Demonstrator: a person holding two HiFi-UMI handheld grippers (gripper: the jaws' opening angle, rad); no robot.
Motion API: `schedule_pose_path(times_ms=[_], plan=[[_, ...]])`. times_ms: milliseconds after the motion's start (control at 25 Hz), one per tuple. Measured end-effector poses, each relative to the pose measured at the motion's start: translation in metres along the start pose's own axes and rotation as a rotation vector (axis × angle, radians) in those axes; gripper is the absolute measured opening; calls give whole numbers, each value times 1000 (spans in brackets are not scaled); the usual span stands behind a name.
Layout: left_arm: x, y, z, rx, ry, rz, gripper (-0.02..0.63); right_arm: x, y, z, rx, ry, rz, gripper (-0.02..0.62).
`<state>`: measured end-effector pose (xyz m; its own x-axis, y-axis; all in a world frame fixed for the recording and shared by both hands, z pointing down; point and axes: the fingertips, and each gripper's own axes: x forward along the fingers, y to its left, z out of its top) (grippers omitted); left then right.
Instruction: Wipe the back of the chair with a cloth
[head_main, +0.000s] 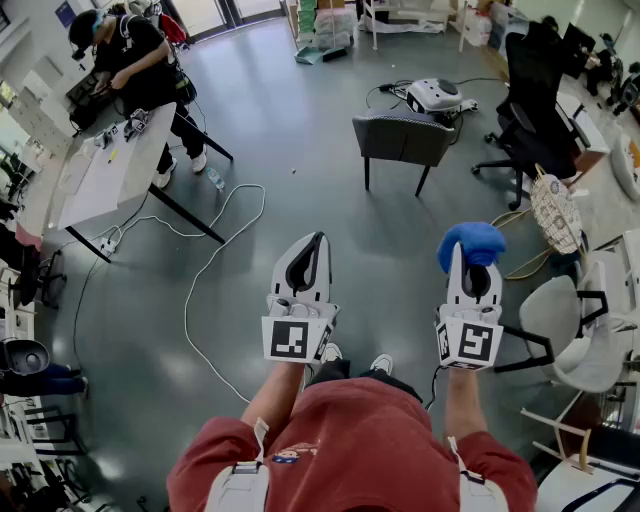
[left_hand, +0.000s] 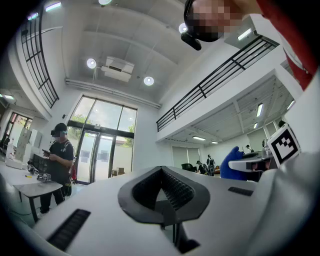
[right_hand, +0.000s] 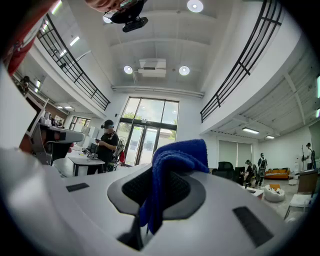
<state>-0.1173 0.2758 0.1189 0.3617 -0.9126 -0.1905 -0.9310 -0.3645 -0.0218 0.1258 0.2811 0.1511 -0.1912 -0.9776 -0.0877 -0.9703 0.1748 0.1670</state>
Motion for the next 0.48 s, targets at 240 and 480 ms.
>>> schedule_pose_path(times_ms=[240,480], plan=[[-5,14,-5,0,-3,1,14,5,17,1,-3,0,-1,61],[-12,39,-2,-11,-12,9,14,15,43,8,-9,-7,15,61]])
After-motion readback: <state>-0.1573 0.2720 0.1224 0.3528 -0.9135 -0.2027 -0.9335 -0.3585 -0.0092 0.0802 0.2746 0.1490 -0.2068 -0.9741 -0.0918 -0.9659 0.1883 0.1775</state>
